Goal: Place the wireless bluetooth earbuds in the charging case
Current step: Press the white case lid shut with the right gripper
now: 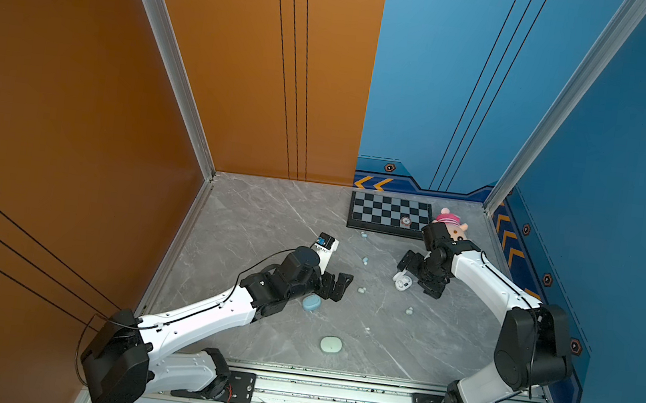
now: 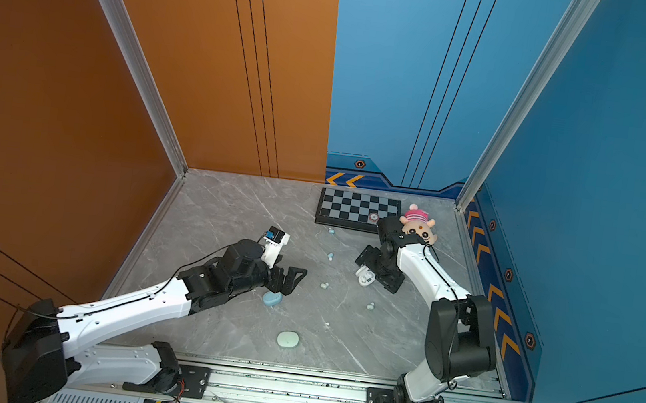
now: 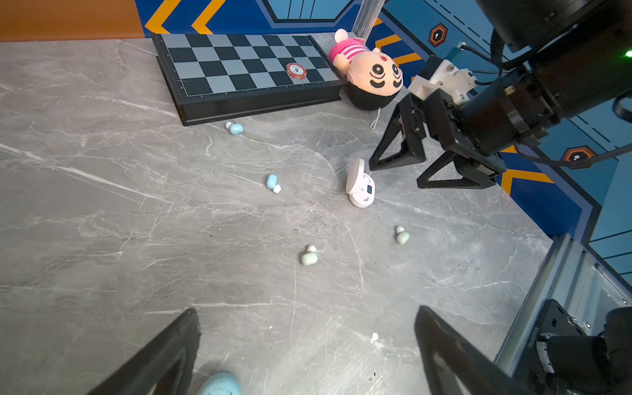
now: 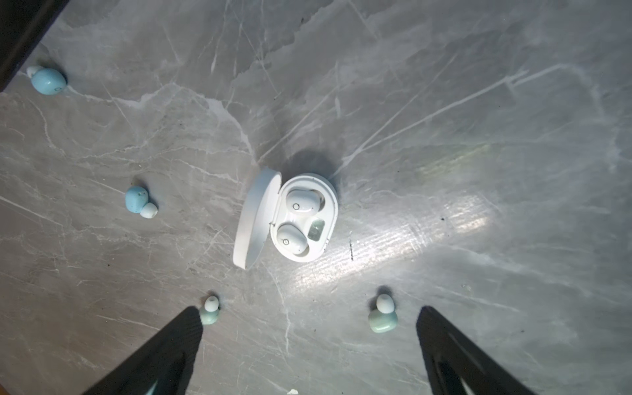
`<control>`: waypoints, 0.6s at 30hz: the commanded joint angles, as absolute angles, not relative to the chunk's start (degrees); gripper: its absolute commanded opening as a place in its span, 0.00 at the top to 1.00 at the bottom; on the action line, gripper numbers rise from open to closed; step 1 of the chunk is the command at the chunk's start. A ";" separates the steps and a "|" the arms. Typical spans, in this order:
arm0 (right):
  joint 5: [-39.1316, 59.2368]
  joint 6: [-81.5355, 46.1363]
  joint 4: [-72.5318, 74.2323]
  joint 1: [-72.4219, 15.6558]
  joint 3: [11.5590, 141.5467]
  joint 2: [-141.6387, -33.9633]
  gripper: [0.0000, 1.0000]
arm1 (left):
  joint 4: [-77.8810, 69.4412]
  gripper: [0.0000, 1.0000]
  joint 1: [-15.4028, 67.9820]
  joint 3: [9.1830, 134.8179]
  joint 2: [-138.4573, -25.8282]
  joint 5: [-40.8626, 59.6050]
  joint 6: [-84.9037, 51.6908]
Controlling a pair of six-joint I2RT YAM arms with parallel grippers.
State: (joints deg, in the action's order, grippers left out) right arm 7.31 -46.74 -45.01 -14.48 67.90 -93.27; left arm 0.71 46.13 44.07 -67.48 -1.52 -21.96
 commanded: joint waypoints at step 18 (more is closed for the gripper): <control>4.05 -49.22 -43.72 -13.74 70.41 -102.30 0.01 | -2.99 0.02 44.74 37.39 -59.13 -3.56 -24.26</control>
State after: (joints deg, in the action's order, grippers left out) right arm 6.09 -48.12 -43.42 -14.66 70.94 -102.06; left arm -1.30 45.36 38.33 -59.99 -2.44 -23.86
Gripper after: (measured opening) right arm 0.996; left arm 0.981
